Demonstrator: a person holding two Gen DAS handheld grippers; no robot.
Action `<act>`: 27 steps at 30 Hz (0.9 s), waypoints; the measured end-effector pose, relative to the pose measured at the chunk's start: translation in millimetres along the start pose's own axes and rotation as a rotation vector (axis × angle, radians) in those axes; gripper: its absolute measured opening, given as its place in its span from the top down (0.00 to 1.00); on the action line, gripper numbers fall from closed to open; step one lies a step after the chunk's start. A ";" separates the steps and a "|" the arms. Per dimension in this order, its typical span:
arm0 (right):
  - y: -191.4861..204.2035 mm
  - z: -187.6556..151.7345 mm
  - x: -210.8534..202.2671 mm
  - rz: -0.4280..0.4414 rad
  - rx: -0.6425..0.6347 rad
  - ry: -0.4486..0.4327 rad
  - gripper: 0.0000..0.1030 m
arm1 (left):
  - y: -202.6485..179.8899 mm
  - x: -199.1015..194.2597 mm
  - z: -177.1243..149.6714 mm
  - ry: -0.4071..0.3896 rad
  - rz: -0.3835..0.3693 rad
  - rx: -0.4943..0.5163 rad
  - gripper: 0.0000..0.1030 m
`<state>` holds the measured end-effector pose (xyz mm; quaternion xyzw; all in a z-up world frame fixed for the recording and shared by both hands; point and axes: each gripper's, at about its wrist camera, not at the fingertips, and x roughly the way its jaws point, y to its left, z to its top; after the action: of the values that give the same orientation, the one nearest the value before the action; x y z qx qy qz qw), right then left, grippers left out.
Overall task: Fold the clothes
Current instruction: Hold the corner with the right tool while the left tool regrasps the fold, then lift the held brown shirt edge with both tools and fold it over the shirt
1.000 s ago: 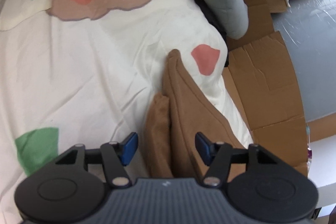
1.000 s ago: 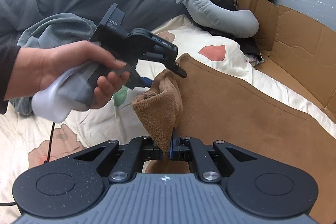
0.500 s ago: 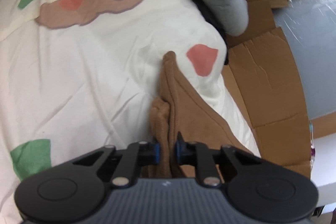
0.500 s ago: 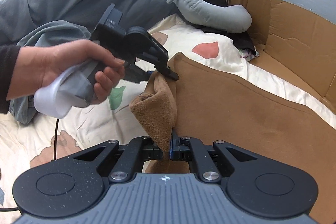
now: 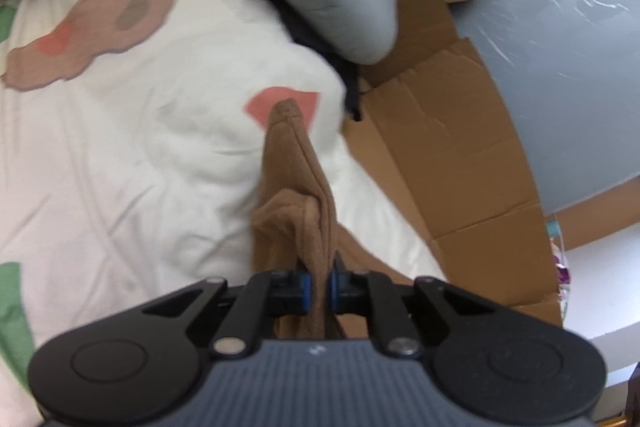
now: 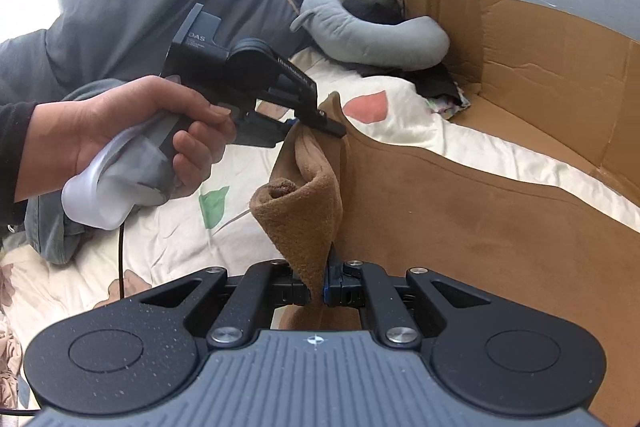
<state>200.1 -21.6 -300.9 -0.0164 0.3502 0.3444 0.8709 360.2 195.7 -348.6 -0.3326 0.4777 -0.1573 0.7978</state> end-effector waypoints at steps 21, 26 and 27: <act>-73.5 -35.2 -40.4 -0.054 0.216 -0.023 0.96 | -94.7 70.5 -32.0 0.051 0.037 0.117 0.92; -87.1 -45.7 -48.8 -0.077 0.261 -0.031 0.96 | -113.6 82.8 -42.3 0.055 0.050 0.146 0.92; -90.3 -47.6 -50.4 -0.081 0.271 -0.034 0.96 | -117.2 84.5 -44.0 0.058 0.051 0.150 0.92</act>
<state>200.8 -132.9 -324.7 0.0929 0.3778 0.2586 0.8842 371.7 45.4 -338.6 -0.2548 0.4956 -0.1820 0.8102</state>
